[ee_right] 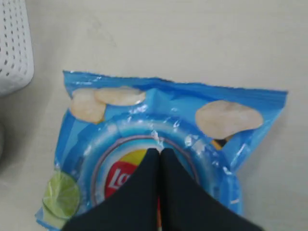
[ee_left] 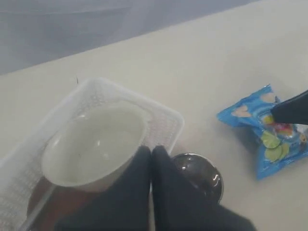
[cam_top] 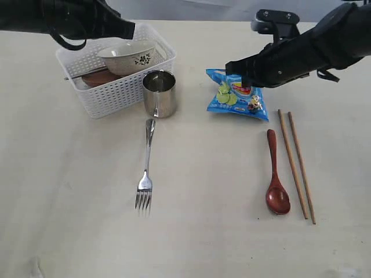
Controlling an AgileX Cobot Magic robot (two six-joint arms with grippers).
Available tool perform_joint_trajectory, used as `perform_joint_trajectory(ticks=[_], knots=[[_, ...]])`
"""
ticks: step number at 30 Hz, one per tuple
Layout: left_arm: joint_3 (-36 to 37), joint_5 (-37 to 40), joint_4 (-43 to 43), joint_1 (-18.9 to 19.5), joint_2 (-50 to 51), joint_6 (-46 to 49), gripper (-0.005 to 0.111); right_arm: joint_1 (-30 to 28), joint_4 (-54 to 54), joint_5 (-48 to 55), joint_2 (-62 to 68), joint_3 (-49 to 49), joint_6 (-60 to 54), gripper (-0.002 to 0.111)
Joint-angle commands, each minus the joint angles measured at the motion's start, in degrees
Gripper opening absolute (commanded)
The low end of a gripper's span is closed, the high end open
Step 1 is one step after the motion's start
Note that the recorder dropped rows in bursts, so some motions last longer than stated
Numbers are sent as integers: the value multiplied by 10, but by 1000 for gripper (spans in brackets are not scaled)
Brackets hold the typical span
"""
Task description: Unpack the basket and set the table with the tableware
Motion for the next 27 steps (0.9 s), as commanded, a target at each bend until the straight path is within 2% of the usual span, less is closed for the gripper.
perform_joint_trajectory(ticks=[1,13,17,19,20,21,24,25,27], knots=[[13,-14,0,1,-6,28,0,13,8,12,9,-2,1,-1],[13,-14,0,1,-6,28,0,13,10,45,17,-4,6,-1],[13,-14,0,1,-6,49,0,13,10,116,-53,-48,1,0],[13,-14,2,9,-6,49,0,20,2,202,-83,-90,-38,0],[13,-14,3,30,-6,48,0,32,2,265,-87,-127,-59,3],[13,-8,3,53,-6,33,0,45,-3,291,-87,-151,-63,11],[13,30,3,144,-6,-24,0,105,-61,279,-73,-217,-63,51],[13,46,3,171,-6,-25,0,131,-89,257,-64,-236,-63,55],[13,72,0,215,-6,-25,0,176,-163,223,-31,-284,-63,54]])
